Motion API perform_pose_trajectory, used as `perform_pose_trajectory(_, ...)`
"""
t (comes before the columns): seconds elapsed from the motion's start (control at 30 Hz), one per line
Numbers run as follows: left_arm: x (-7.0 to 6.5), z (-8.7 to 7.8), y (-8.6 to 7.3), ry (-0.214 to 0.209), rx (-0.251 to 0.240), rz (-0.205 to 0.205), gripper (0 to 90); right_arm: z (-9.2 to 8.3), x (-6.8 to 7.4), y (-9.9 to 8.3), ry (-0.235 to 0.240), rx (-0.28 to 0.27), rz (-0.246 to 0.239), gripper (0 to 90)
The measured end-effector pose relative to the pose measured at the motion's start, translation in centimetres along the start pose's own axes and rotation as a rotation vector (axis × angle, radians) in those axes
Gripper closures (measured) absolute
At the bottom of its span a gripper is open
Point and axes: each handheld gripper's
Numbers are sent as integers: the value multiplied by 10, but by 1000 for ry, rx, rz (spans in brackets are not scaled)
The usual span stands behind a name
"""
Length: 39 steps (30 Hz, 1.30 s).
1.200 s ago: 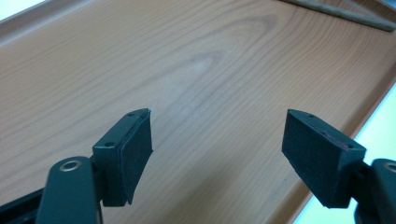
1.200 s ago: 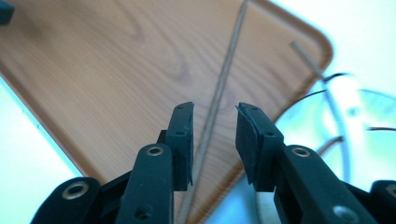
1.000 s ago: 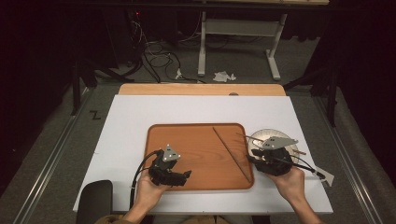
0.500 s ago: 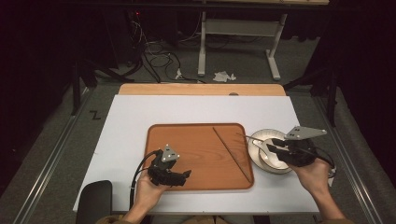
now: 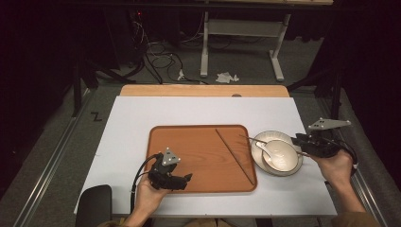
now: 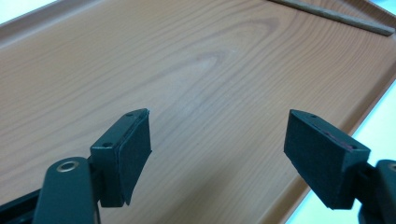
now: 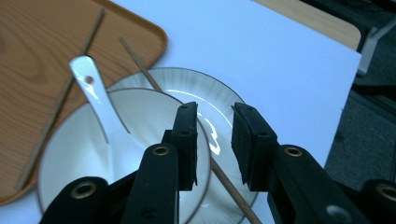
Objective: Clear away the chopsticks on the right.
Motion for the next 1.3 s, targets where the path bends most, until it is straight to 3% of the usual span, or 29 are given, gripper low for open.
perform_pose_trajectory(0.27,0,-3,0,9,-17,6,236,14,-19,-16,-14,62,42,730)
perform_pose_trajectory(0.47,0,-1,0,1,4,5,240,23,-25,-27,-17,117,59,729)
perform_pose_trajectory(0.67,1,-1,0,5,4,8,240,34,-19,-29,15,190,7,725)
perform_pose_trajectory(0.97,1,-1,0,7,5,4,242,49,-15,-31,45,272,-31,702)
perform_pose_trajectory(1.3,2,0,0,6,9,4,242,54,-16,-29,35,283,-52,790)
Point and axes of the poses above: each handheld gripper's, and its own axes: z roughly forward along the jaws, y roughly out of its top, x roughly to its left, and after that the axes turned 7 degrees about -y, right-handed
